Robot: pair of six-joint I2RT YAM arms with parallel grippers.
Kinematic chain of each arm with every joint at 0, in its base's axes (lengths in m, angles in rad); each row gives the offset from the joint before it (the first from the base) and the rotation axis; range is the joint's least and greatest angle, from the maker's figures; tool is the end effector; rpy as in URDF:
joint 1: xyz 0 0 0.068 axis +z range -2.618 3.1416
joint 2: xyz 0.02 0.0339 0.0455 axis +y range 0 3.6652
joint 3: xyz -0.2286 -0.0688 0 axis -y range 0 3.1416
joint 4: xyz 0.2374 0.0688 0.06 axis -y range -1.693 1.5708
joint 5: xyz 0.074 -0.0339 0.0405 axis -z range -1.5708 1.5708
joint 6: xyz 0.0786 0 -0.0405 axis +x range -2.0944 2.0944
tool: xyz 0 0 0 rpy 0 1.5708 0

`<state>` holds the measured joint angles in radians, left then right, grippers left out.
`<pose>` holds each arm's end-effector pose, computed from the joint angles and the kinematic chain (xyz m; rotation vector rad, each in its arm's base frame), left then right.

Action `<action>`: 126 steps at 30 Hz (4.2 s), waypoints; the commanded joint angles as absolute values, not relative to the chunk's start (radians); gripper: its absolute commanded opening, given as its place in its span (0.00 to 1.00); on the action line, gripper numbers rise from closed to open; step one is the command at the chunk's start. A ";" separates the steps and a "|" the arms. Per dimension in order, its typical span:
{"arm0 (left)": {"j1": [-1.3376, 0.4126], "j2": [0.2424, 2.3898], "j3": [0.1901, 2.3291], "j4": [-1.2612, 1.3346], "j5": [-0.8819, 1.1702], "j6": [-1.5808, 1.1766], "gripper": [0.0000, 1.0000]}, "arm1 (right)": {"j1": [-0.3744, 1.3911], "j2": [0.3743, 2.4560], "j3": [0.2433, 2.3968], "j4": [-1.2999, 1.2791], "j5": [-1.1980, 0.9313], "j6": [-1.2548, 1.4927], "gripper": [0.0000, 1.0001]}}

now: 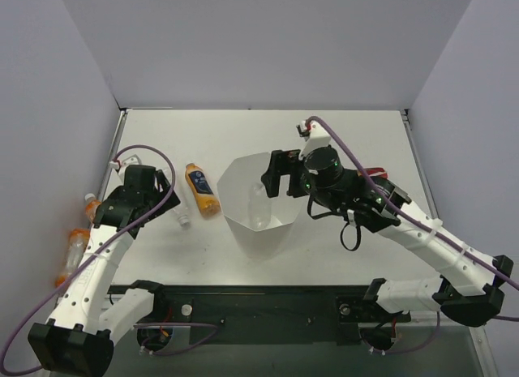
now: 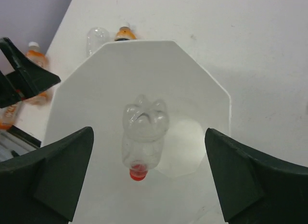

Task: Put the plastic bottles in the bin

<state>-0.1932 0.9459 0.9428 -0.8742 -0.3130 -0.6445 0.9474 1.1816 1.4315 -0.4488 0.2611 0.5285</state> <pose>0.2195 -0.0183 0.2437 -0.6669 2.2967 -0.0067 0.1889 0.2280 0.4122 -0.1881 1.8306 0.8299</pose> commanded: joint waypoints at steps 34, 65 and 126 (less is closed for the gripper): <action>-0.169 0.888 0.940 -0.902 -0.314 -0.640 0.97 | -0.206 1.464 0.982 -0.119 -0.135 0.986 0.94; -0.153 0.902 0.939 -0.920 -0.333 -0.666 0.97 | -0.167 1.352 1.043 -0.129 -0.114 0.991 0.38; -0.155 1.649 1.137 -0.647 -0.333 -0.569 0.93 | 0.787 0.960 1.295 -0.514 0.480 0.569 0.90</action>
<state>-0.1711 1.6260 1.1297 -0.6983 -0.3367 -0.6102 0.7906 0.9699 1.2995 -0.5270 0.4816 0.5522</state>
